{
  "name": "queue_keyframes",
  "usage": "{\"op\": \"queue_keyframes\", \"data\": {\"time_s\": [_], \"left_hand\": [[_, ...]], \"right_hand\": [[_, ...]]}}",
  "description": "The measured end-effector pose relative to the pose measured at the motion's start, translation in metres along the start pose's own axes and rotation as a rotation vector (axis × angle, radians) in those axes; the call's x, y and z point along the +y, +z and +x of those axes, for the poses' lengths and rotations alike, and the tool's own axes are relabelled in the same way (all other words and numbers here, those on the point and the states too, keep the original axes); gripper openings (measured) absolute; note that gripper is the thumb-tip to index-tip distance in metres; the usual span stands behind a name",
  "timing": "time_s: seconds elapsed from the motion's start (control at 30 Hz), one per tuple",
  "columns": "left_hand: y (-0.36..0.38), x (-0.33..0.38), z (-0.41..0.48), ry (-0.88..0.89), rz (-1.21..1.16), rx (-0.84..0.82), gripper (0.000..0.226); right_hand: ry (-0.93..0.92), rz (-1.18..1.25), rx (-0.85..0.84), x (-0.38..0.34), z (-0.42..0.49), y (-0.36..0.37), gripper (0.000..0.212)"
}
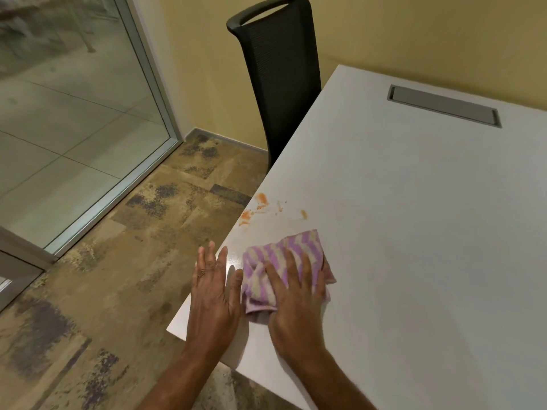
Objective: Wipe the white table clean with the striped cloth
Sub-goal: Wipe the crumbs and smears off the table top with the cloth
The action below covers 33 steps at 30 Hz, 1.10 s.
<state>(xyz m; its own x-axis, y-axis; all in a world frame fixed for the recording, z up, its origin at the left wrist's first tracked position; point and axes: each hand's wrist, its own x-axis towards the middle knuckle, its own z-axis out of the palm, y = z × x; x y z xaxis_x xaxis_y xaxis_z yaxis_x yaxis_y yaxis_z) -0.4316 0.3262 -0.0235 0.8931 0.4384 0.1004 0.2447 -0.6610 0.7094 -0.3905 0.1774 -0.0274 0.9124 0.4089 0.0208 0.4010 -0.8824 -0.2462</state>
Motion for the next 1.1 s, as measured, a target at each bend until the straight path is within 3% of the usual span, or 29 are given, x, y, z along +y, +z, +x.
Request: {"op": "queue_keyframes", "data": {"time_s": [0.23,0.37,0.6,0.93,1.1], "left_hand": [[0.017,0.026,-0.008,-0.015,0.064,-0.018,0.067],[0.024,0.034,-0.011,-0.031,0.062,-0.004,0.068],[0.028,0.019,0.016,0.025,0.103,0.010,0.070],[0.011,-0.009,0.063,0.087,0.136,-0.043,0.074],[0.001,-0.016,0.079,0.102,0.106,-0.093,0.074]], "right_hand": [[0.151,-0.069,-0.044,0.062,-0.043,-0.022,0.104],[0.242,0.013,-0.107,0.077,-0.037,-0.032,0.098],[0.262,-0.020,0.050,0.070,0.020,-0.022,0.090],[0.344,-0.013,0.114,0.049,0.093,-0.014,0.074],[0.353,-0.062,0.016,0.042,0.124,-0.004,0.079]]}}
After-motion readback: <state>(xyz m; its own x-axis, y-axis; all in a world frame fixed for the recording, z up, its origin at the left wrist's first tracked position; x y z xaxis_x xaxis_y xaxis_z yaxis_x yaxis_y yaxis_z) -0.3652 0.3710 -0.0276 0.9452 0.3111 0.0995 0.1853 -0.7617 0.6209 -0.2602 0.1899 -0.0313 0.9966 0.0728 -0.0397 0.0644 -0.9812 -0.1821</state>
